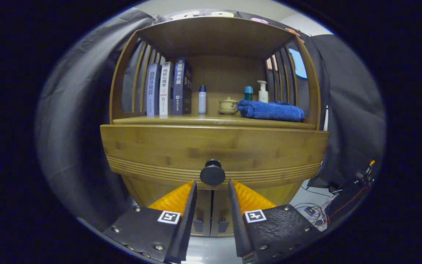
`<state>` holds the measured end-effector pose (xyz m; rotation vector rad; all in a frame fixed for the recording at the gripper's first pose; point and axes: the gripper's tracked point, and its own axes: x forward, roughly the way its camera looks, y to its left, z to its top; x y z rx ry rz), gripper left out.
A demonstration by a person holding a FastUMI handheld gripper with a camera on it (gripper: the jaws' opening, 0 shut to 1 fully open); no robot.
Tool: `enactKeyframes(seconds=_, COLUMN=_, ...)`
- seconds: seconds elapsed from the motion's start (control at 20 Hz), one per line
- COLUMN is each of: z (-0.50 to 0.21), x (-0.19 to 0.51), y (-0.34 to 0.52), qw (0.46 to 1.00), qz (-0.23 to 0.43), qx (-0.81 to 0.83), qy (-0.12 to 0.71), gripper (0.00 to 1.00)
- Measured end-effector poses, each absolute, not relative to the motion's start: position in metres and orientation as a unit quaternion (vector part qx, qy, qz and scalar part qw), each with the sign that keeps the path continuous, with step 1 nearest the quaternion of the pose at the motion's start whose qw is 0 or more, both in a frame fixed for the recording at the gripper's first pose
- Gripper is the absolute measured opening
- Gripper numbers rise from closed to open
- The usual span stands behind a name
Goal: Pull open the drawer, take out the items inside it, and place them on the countertop above the cabinet.
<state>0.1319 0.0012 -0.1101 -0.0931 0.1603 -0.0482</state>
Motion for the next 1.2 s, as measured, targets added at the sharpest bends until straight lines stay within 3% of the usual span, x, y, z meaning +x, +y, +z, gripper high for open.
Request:
enactKeyframes(seconds=0.15, z=-0.115, x=0.156, y=0.015, qw=0.995, qz=-0.005, qx=-0.037, qy=0.095, gripper=0.49)
enactKeyframes(seconds=0.3, z=-0.106, x=0.168, y=0.013, qw=0.996, qz=-0.022, qx=-0.045, qy=0.072, gripper=0.43)
enactKeyframes(seconds=0.6, z=-0.124, x=0.188, y=0.012, qw=0.991, qz=-0.013, qx=-0.071, qy=0.114, gripper=0.45)
enactKeyframes(seconds=0.65, z=-0.123, x=0.187, y=0.013, qw=0.992, qz=-0.012, qx=-0.061, qy=0.113, gripper=0.39)
enactKeyframes(seconds=0.75, z=-0.122, x=0.179, y=0.013, qw=0.991, qz=-0.02, qx=-0.066, qy=0.113, gripper=0.26)
enactKeyframes(seconds=1.2, z=-0.127, x=0.075, y=0.012, qw=0.993, qz=-0.018, qx=-0.047, qy=0.109, gripper=0.25)
